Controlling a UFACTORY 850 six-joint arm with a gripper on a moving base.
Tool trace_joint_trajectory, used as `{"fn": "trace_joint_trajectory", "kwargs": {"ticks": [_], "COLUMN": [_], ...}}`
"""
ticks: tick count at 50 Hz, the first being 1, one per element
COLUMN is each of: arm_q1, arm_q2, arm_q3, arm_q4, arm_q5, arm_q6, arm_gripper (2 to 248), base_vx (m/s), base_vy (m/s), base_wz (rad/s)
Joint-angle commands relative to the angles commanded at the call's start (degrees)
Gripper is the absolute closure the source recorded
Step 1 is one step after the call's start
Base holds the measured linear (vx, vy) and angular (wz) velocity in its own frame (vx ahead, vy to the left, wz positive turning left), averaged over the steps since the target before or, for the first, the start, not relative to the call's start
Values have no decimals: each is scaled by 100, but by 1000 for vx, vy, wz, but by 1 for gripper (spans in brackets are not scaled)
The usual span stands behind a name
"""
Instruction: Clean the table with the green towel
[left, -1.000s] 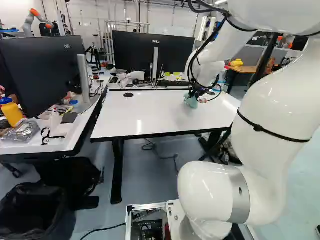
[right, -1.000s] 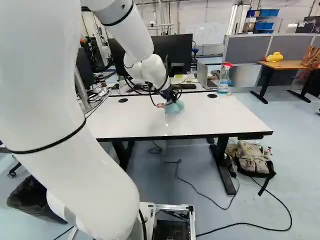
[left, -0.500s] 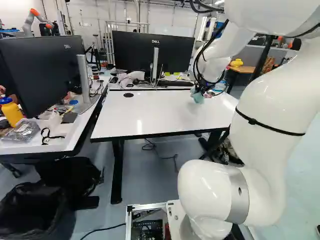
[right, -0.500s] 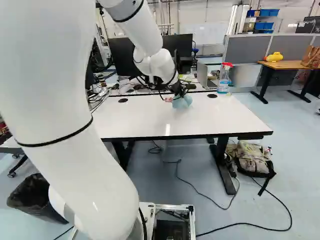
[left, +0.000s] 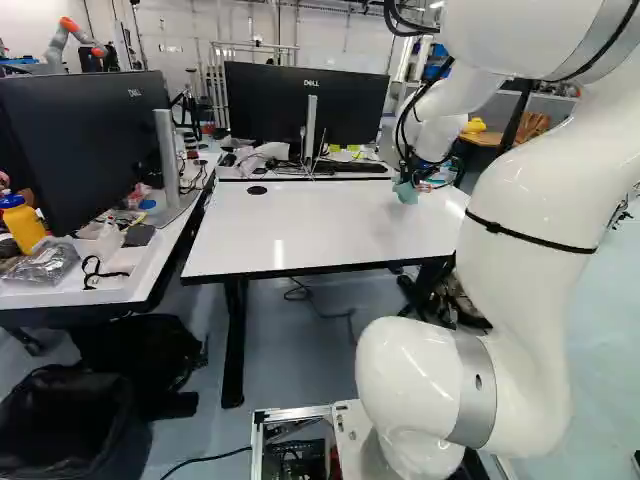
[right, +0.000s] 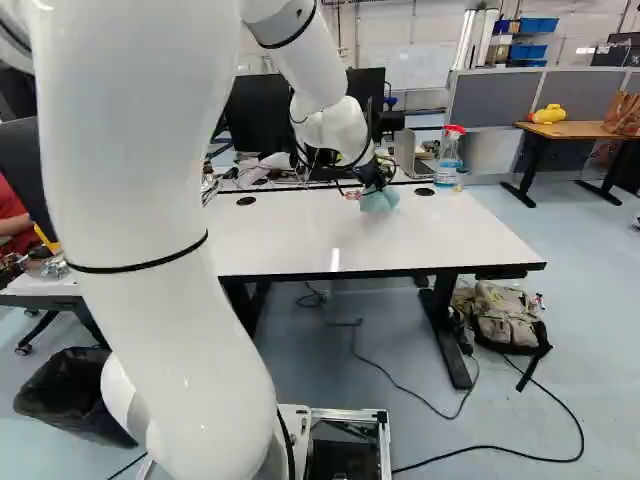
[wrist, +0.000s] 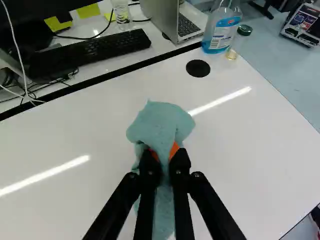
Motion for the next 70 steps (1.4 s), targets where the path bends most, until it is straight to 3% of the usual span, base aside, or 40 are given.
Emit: {"fn": "trace_joint_trajectory", "kwargs": {"ticks": [70], "arm_q1": [-842], "arm_q2": [-1253], "arm_q3": [-1507], "arm_q4": [0], "arm_q5": [0], "arm_q6": [0], "arm_gripper": [211], "base_vx": [0], "base_vy": [0], "base_wz": [0]}}
